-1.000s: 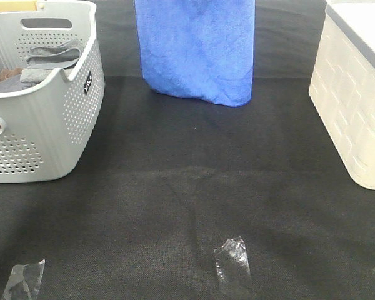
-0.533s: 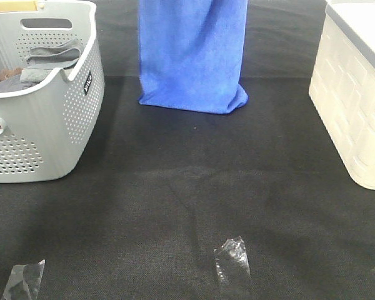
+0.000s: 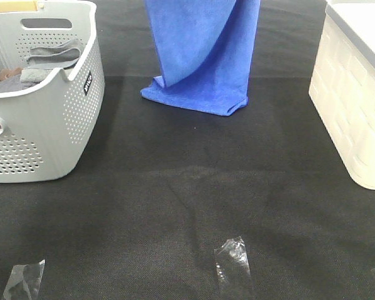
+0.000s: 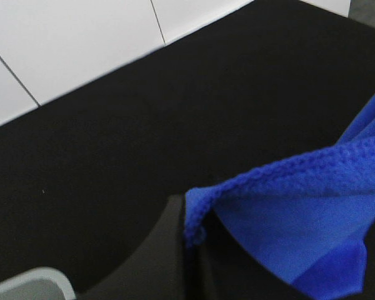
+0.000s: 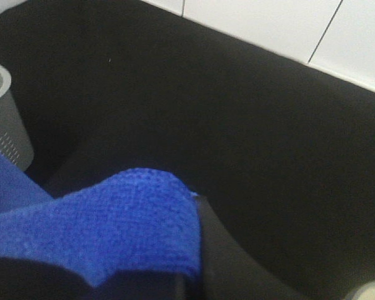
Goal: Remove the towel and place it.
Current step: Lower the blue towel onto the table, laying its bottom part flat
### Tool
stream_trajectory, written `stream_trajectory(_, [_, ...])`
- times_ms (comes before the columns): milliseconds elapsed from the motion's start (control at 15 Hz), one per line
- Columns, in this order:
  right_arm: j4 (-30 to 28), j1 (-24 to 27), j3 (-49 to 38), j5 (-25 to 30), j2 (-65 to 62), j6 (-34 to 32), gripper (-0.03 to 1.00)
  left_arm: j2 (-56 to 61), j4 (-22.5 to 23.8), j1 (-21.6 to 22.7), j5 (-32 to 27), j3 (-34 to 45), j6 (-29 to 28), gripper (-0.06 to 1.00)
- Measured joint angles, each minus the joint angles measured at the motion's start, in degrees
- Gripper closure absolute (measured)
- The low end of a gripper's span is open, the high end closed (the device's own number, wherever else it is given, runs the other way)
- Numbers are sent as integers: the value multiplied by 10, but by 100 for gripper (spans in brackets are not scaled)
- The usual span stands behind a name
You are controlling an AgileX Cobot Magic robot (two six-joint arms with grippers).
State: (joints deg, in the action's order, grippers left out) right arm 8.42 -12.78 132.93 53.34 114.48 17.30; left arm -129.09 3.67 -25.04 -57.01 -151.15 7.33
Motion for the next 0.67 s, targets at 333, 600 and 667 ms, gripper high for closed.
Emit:
stream_trajectory(333, [0, 0, 0, 156, -52, -62, 94, 62, -53, 0, -124, 0, -56, 94])
stream_trajectory(600, [10, 0, -2, 167, -71, -84, 94, 101, -66, -1, -126, 29, -58, 94])
stream_trajectory(667, [20, 0, -15, 167, -87, -89, 94, 125, -73, -1, -127, 69, -64, 94])
